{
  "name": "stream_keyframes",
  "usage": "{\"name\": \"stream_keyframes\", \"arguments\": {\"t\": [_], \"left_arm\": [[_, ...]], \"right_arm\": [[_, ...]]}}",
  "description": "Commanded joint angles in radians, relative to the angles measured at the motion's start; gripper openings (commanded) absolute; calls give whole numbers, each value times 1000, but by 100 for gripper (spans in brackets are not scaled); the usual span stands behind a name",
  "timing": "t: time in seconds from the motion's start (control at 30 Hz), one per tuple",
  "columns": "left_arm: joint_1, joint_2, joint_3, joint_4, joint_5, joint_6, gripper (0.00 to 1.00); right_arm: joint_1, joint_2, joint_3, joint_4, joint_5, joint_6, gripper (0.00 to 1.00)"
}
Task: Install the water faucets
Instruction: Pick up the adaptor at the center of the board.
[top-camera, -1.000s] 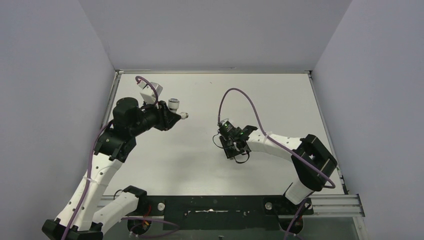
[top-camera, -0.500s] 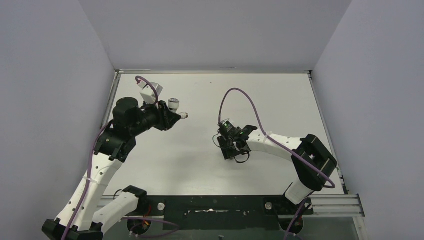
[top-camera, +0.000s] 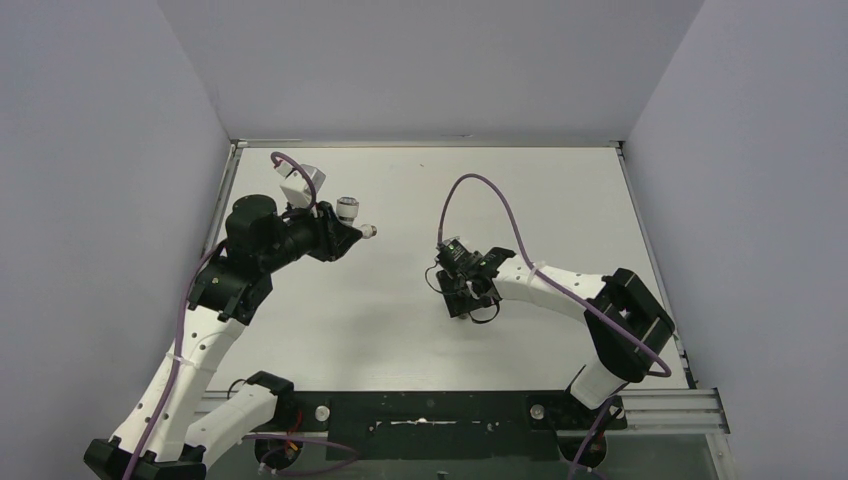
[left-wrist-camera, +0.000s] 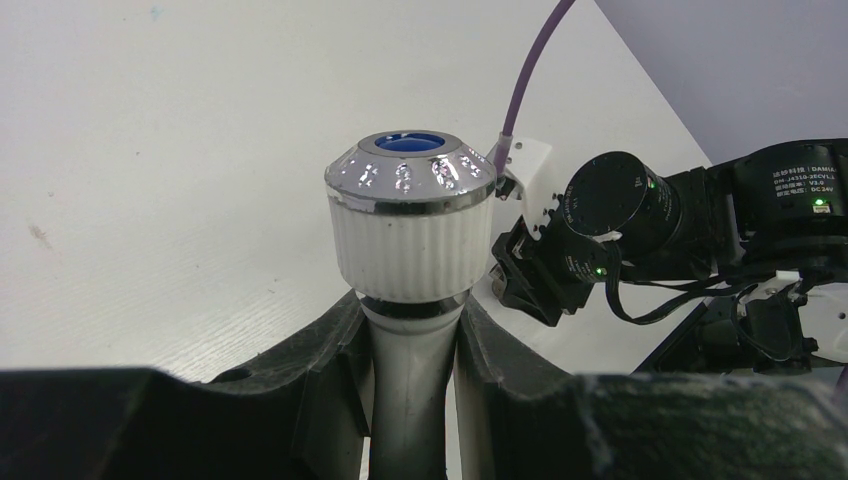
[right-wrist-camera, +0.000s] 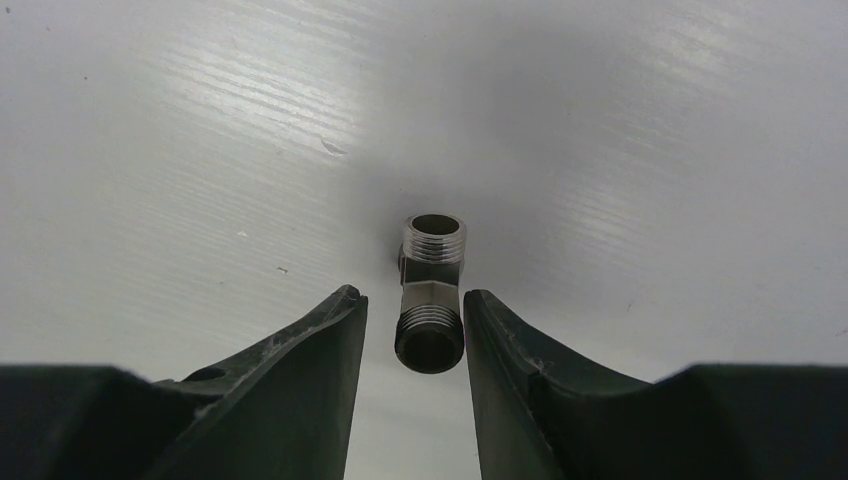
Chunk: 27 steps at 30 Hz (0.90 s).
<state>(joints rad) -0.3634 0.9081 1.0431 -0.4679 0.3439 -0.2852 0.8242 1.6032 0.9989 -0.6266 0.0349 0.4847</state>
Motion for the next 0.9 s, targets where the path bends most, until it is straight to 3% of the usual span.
{"name": "stream_keyframes", "arguments": {"t": [0.0, 0.5, 0.87], "left_arm": [[7, -23, 41, 60, 5, -8, 0], [7, -21, 43, 57, 4, -4, 0], [7, -24, 41, 55, 0, -3, 0]], "right_arm": [[-9, 5, 48, -9, -3, 2, 41], [-13, 34, 60, -4, 11, -5, 33], [-15, 51, 59, -5, 9, -11, 33]]}}
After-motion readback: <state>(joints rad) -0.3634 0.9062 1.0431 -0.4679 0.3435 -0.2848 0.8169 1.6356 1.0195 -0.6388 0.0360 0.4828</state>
